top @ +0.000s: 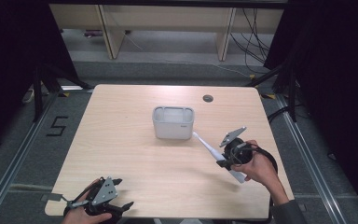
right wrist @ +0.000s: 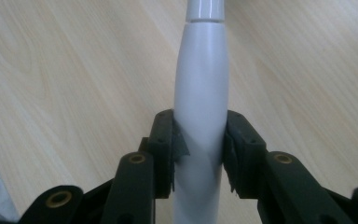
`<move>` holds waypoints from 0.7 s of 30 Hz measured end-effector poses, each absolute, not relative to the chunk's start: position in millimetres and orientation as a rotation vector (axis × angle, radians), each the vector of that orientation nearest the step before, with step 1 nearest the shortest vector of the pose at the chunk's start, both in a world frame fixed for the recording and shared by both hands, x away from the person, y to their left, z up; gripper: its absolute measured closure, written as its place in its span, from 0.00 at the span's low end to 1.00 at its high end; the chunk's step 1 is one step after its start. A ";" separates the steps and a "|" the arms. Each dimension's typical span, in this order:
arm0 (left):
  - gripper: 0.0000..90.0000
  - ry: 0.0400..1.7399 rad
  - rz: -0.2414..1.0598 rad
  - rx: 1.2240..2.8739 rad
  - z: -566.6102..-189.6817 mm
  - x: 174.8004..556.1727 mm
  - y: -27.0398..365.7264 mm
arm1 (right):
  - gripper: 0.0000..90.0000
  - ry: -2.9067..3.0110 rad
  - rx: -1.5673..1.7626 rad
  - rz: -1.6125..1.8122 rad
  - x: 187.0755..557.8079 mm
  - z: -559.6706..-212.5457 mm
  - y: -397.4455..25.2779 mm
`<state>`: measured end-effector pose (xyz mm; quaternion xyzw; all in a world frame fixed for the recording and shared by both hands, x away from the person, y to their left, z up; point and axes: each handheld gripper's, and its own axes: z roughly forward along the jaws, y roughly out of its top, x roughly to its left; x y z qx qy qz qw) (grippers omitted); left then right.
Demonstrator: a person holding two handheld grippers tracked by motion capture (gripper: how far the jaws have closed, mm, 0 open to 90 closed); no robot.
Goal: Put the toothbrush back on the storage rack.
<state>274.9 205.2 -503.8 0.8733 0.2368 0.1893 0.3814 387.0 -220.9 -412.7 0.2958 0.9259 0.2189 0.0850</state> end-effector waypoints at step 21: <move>0.17 0.603 0.478 2.229 -500.7 273.5 205.4 | 0.74 2.497 0.931 1.051 411.5 -410.3 -203.4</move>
